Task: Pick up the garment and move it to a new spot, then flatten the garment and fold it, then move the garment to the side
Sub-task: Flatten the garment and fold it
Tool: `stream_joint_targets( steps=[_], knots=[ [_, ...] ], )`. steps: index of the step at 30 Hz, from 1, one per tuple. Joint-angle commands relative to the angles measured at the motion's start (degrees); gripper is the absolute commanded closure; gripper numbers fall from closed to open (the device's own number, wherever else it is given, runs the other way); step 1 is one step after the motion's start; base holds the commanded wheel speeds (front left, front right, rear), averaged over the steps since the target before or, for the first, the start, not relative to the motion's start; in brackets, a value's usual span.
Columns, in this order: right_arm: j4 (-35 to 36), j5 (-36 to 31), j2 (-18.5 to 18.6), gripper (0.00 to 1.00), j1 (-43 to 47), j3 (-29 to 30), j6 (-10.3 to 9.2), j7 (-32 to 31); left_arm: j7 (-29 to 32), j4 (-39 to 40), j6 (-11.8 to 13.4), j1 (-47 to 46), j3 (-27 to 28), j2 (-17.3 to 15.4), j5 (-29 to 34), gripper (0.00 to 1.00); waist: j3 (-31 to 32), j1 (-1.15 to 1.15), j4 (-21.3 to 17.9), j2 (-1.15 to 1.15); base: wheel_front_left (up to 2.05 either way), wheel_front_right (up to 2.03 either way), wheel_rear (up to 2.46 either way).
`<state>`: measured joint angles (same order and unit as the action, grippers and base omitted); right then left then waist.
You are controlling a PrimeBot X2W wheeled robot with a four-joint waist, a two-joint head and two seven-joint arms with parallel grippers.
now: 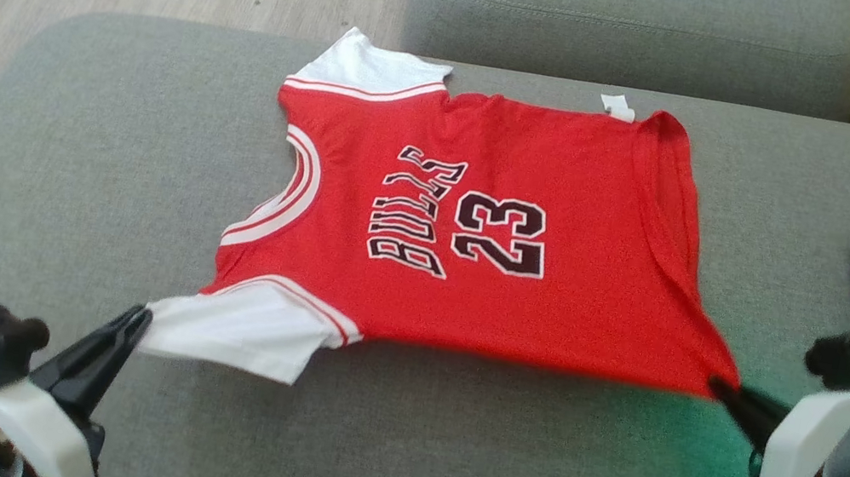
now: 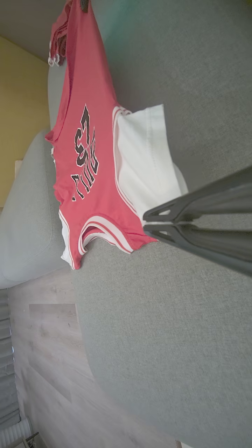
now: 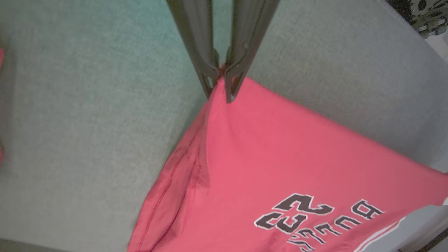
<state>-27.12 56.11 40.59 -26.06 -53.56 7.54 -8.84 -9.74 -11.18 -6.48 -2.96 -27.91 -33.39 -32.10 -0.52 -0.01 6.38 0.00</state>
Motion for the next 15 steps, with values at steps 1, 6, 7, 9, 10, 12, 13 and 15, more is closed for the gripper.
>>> stream_joint_targets(
  steps=[1, 6, 7, 9, 10, 12, 13, 15],
  knots=[
    [2.14, 1.14, 2.77, 1.0, 0.94, -0.01, -0.05, -1.13, 0.22, 2.48, 0.63, -1.85, 2.69, -3.27, -0.42, 1.0, 0.12, 0.01, -0.05, 0.0, 0.0, 0.0, 0.0],
    [8.25, 2.39, 5.5, 1.0, 2.55, 0.14, -0.05, -5.41, 1.88, 6.61, 2.0, -0.11, 3.13, -5.12, -0.51, 1.0, -0.44, 0.01, -0.55, 0.0, 0.0, 0.0, 0.0],
    [8.95, 2.29, 5.79, 1.0, 2.34, 0.59, -0.05, -5.98, 2.06, 7.1, 2.22, -0.34, 3.21, -5.38, -0.28, 1.0, -0.71, 0.01, -0.7, 0.0, 0.0, 0.0, 0.0],
    [9.81, 1.78, 6.06, 1.0, 1.72, 1.56, -0.05, -7.03, 2.32, 7.73, 2.57, -1.33, 3.31, -5.55, 0.17, 1.0, -1.34, 0.01, -1.05, 0.0, 0.0, 0.0, 0.0],
    [10.12, 1.49, 6.07, 1.0, 1.39, 2.01, -0.05, -7.55, 2.46, 7.92, 2.58, -2.08, 3.29, -5.49, 0.33, 1.0, -1.72, 0.01, -1.18, 0.0, 0.0, 0.0, 0.0],
    [10.62, 0.83, 5.9, 1.0, 0.59, 2.86, -0.05, -8.7, 2.83, 7.98, 2.57, -3.92, 3.2, -5.34, 0.79, 1.0, -2.68, 0.01, -1.49, 0.0, 0.0, 0.0, 0.0],
    [10.75, 0.43, 5.75, 1.0, 0.14, 3.18, -0.05, -9.45, 3.03, 7.81, 2.57, -4.96, 3.15, -5.33, 1.13, 1.0, -3.21, 0.01, -1.67, 0.0, 0.0, 0.0, 0.0],
    [10.91, -0.46, 5.3, 1.0, -0.95, 3.77, -0.05, -10.81, 3.33, 7.1, 2.41, -7.37, 3.03, -5.3, 1.83, 1.0, -4.38, 0.01, -1.96, 0.0, 0.0, 0.0, 0.0]
  ],
)
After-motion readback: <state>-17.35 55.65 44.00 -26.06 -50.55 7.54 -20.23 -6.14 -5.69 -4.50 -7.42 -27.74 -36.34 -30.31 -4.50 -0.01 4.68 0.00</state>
